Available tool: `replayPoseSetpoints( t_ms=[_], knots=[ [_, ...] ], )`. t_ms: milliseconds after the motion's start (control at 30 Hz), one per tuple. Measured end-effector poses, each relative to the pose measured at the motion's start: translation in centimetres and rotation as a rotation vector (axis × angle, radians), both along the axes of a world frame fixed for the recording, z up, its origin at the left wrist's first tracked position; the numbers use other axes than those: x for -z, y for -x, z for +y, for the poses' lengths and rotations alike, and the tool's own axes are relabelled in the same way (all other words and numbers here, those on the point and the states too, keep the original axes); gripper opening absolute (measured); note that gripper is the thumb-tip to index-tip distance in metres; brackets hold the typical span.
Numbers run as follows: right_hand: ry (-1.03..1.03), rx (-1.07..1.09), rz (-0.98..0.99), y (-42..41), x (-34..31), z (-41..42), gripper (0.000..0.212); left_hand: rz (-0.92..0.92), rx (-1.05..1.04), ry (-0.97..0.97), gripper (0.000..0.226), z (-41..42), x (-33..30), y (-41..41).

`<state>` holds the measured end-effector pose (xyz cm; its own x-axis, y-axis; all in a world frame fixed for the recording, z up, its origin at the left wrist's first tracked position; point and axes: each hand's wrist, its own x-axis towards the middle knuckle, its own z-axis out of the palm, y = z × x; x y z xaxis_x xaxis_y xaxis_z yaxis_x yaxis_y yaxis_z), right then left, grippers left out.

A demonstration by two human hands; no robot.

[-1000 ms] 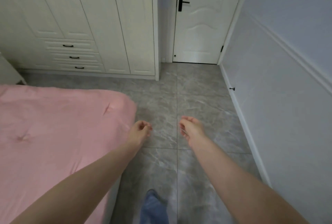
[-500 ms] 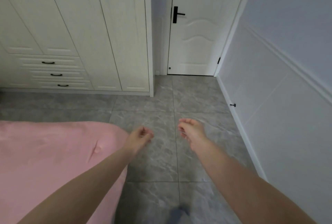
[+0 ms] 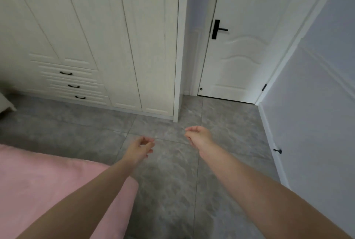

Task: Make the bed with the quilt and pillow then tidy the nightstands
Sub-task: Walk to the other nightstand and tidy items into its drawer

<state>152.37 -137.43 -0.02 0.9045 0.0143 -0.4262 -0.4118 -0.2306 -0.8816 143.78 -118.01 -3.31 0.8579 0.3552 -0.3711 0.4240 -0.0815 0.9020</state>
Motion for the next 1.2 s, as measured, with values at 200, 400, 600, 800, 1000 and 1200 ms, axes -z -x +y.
replayPoseSetpoints(
  t_ms=[200, 400, 600, 800, 1000, 1200],
  knots=[
    [-0.036, -0.168, -0.011, -9.2, 0.0, 9.8, 0.022, 0.009, -0.071, 0.031, 0.006, 7.1, -0.3, -7.9],
    [0.013, -0.202, 0.012, -17.2, -1.6, 17.6, 0.017, -0.023, -0.221, 0.053, 0.007, 15.4, -1.8, -16.2],
    [0.072, -0.302, -0.101, -24.5, -2.6, 24.8, 0.017, -0.002, -0.299, 0.027, 0.014, 21.9, -2.1, -22.9],
    [0.056, -0.392, -0.041, -31.4, 0.2, 32.6, 0.01, 0.035, -0.324, 0.078, 0.02, 27.3, -0.8, -29.0],
    [0.032, -0.541, 0.025, -41.1, 2.2, 41.0, 0.012, 0.07, -0.395, 0.086, 0.025, 34.1, 0.4, -36.2],
    [0.085, -0.76, 0.03, -49.0, 1.6, 49.9, 0.012, 0.053, -0.539, 0.114, 0.017, 40.6, -0.9, -39.2]
  ],
)
